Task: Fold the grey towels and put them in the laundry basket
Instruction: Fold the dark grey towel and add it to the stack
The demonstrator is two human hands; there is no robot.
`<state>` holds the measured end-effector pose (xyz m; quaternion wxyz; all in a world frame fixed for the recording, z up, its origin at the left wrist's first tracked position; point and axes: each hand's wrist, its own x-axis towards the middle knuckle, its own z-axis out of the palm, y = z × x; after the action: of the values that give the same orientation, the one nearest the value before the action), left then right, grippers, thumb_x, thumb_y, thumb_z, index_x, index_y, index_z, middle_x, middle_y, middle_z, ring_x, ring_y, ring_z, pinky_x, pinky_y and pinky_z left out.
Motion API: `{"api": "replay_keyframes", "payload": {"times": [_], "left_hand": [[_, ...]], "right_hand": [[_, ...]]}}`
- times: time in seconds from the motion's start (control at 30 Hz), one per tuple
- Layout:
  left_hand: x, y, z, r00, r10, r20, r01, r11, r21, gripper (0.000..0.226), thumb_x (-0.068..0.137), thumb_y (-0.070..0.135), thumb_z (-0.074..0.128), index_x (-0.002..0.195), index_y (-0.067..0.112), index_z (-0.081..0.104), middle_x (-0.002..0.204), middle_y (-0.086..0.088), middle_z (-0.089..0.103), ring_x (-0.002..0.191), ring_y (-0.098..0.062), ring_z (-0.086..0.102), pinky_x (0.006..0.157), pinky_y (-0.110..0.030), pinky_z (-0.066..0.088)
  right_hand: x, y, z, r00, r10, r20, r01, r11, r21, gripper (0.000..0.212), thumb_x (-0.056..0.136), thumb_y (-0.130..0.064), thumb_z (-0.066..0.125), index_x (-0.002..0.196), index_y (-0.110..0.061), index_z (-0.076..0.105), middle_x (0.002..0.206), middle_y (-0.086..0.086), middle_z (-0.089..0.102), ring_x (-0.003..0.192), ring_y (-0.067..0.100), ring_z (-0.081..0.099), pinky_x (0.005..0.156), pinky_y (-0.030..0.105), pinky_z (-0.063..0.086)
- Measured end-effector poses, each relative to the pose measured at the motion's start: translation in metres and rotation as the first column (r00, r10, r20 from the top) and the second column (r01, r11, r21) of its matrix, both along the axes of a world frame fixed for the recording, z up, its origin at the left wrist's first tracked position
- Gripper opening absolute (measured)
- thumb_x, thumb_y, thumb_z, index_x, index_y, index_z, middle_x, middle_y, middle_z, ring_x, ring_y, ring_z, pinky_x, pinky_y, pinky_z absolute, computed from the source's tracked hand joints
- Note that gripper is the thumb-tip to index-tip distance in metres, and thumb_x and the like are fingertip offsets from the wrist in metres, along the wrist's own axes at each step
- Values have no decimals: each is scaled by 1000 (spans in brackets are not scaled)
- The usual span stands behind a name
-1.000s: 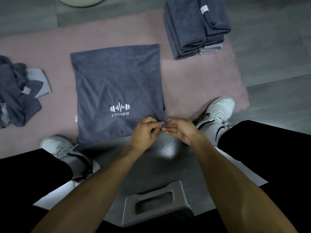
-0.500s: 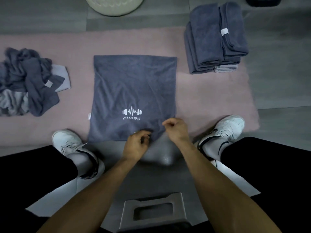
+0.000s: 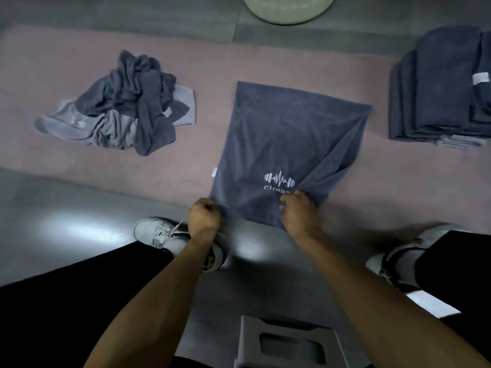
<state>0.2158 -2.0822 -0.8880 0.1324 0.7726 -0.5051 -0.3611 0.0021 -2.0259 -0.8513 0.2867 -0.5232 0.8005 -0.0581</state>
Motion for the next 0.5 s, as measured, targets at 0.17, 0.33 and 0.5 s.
{"api": "replay_keyframes", "payload": {"times": [0.17,0.33,0.5], "left_hand": [[5,-12,-15,999,42,-2,-41,995,94,27,82,14,63,107,5,67,101,-18,70,97,-34,65,84,-35,51],[2,-21,-16,979,198,-50,-187,966,177,23,82,15,68,104,10,69,104,-13,71,101,-29,66,79,-24,44],[1,-22,-13,968,241,-66,-223,952,212,20,86,15,65,105,13,70,107,-10,71,103,-27,65,77,-21,41]], "right_hand": [[-2,-3,-2,1000,6,17,-6,999,32,26,85,-7,54,108,-9,66,118,14,56,105,34,59,92,39,48],[2,-6,-4,999,35,-7,-35,997,63,27,85,-8,55,110,-10,65,119,14,55,106,33,58,93,39,47],[7,-8,-4,995,85,-46,-83,995,56,31,88,-6,49,117,-9,61,124,13,52,109,34,56,93,40,45]]}}
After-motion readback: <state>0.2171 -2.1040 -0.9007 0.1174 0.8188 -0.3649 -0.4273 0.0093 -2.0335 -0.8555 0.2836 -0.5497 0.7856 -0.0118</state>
